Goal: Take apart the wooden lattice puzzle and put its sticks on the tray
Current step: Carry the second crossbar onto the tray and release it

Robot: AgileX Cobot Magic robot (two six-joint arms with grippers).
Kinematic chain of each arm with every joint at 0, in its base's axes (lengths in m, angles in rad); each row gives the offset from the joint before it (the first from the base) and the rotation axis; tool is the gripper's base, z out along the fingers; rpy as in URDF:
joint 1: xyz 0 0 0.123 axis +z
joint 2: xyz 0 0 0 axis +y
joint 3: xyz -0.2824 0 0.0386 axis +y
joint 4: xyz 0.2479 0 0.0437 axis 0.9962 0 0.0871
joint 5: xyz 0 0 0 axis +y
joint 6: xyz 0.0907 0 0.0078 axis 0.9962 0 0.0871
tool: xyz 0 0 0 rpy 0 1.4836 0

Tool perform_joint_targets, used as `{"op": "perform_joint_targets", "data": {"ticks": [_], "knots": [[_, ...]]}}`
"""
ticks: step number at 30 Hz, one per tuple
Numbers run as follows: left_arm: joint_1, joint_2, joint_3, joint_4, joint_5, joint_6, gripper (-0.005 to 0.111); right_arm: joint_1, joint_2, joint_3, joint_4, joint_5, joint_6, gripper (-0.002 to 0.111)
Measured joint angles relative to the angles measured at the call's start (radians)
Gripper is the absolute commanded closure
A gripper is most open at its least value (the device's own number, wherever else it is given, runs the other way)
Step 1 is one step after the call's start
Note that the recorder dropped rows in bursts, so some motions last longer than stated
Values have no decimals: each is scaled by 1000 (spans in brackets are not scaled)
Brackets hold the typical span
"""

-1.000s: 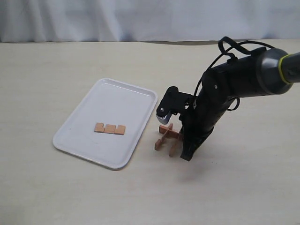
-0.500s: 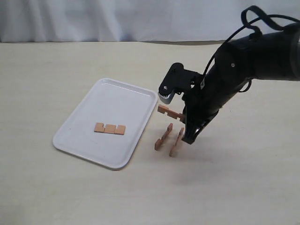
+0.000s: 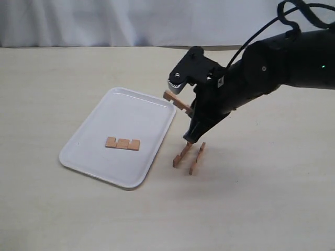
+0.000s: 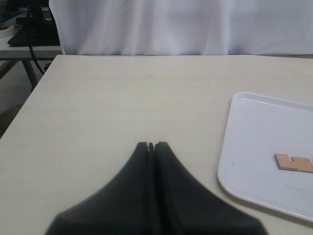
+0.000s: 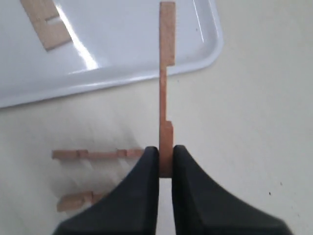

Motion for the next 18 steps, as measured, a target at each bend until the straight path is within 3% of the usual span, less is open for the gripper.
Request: {"op": "perform_joint_targets", "data": {"ticks": [4, 7, 11, 15, 18], "knots": [[0, 0, 0, 0, 0, 0, 107, 109, 11, -44, -53, -21, 43, 104], [0, 0, 0, 0, 0, 0, 107, 194, 56, -97, -234, -43, 186, 104], [0, 0, 0, 0, 0, 0, 107, 289, 149, -161, -688, -44, 565, 104], [0, 0, 0, 0, 0, 0, 107, 367, 256, -206, -1210, 70, 981, 104], [0, 0, 0, 0, 0, 0, 107, 395, 329, -231, -1403, 138, 1141, 104]]}}
